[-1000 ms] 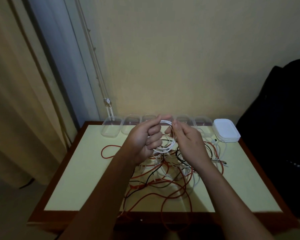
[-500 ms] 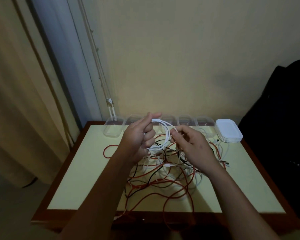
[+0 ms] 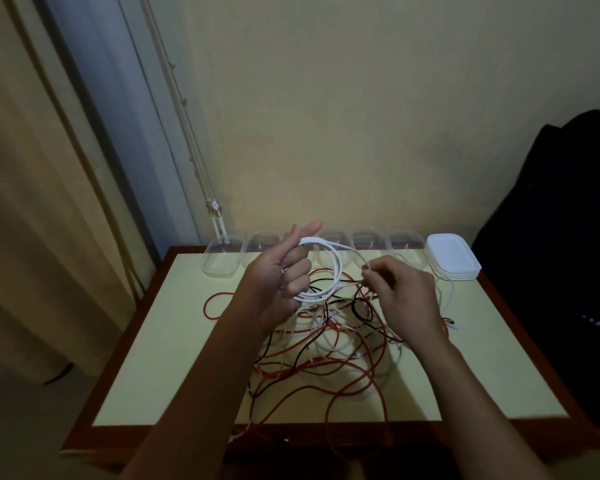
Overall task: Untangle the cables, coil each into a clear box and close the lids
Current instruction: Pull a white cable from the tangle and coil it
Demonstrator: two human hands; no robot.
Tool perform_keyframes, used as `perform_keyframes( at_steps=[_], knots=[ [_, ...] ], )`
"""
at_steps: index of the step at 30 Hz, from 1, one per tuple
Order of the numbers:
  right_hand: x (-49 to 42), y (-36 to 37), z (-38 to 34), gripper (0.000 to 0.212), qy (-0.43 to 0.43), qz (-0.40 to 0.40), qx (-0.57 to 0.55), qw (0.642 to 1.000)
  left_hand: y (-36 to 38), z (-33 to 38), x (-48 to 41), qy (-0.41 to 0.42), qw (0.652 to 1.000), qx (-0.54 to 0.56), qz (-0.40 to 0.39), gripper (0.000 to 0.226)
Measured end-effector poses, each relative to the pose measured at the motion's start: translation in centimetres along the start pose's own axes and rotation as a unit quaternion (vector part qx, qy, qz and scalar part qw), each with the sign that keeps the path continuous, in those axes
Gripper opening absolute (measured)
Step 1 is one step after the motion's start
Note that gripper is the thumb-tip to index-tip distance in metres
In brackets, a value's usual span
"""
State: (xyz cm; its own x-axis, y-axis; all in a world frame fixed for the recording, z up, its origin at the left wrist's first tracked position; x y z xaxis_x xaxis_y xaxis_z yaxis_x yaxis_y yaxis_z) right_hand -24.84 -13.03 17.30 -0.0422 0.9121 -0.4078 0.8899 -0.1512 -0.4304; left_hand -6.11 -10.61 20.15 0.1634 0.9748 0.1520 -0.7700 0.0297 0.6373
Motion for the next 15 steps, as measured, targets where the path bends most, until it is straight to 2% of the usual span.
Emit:
perform_keyframes(
  at_steps=[3, 5, 7, 10, 15],
  knots=[
    [0.0, -0.1, 0.5, 0.005, 0.094, 0.028, -0.150, 0.984, 0.0, -0.5, -0.3, -0.016, 1.000, 0.017, -0.002, 0.033],
    [0.3, 0.3, 0.3, 0.005, 0.147, 0.034, -0.283, 0.947, 0.1, -0.9, -0.5, -0.023, 1.000, 0.016, -0.001, 0.033],
    [0.5, 0.5, -0.1, 0.005, 0.179, 0.043, -0.369, 0.911, 0.2, -1.1, -0.6, -0.026, 1.000, 0.012, -0.004, 0.033],
    [0.8, 0.9, -0.8, 0.004, 0.206, 0.053, -0.435, 0.875, 0.2, -1.0, -0.6, -0.034, 0.999, 0.002, -0.005, 0.033],
    [0.9, 0.8, -1.1, 0.008, 0.217, 0.061, -0.445, 0.867, -0.3, -0.5, -0.7, -0.074, 0.997, -0.005, -0.028, 0.032]
  ],
)
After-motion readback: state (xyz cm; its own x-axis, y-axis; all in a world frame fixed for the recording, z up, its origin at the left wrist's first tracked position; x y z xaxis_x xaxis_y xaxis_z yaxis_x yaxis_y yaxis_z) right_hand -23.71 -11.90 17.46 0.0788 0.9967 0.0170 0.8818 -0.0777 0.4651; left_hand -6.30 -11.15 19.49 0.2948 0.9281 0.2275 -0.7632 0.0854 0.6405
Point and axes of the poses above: each hand's wrist, its own x-axis away from the middle knuckle, its own y-axis out of the palm, z = x × y, the point moved 5 cm from there along -x, towards the middle knuckle, and after that the axes turned 9 degrees about -x, right-handed, at the moved point
